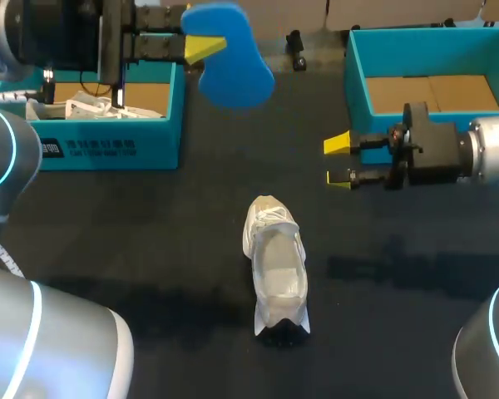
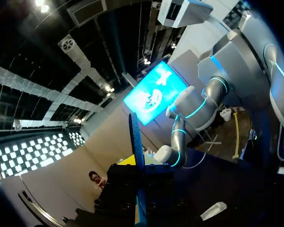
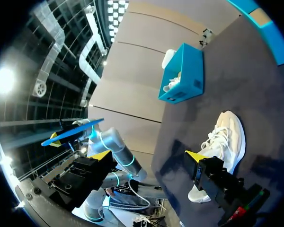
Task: Take the shoe out of the shoebox, open the shoe tongue, remove and reinsert the insole, then place the shoe into the shoebox
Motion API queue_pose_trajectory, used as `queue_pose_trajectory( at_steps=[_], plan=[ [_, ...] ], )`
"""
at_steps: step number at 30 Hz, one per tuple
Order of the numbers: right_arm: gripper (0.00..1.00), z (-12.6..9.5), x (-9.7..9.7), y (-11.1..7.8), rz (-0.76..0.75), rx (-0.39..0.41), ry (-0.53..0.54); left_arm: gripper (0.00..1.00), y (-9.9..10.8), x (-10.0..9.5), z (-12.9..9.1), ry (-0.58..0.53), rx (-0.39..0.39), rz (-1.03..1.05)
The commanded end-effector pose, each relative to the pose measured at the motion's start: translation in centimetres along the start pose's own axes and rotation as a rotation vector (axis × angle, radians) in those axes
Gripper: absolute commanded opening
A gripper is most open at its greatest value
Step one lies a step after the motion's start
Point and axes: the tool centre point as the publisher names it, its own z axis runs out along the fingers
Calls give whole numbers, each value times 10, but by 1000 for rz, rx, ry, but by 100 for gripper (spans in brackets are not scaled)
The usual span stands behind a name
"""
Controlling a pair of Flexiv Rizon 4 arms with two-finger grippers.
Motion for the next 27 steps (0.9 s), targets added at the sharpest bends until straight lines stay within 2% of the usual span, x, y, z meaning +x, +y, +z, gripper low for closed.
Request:
queue_pose_trajectory(
  at_steps=[1,10,13,20,22,27],
  plan=[
    [100,2,0,0,1,-1,-2,0,7,7,-1,-13,144,851],
    [100,2,0,0,1,-1,-2,0,7,7,-1,-13,144,851],
    [100,2,0,0,1,-1,-2,0,14,11,-2,8,161,1001],
    [100,-1,6,3,58,4,14,0,44,24,-3,31,206,1253],
    [100,-2,8,4,80,11,17,0,55,28,-1,71,146,1351],
    [100,-4,11,8,123,30,28,0,76,38,-1,104,92,1488]
  ],
)
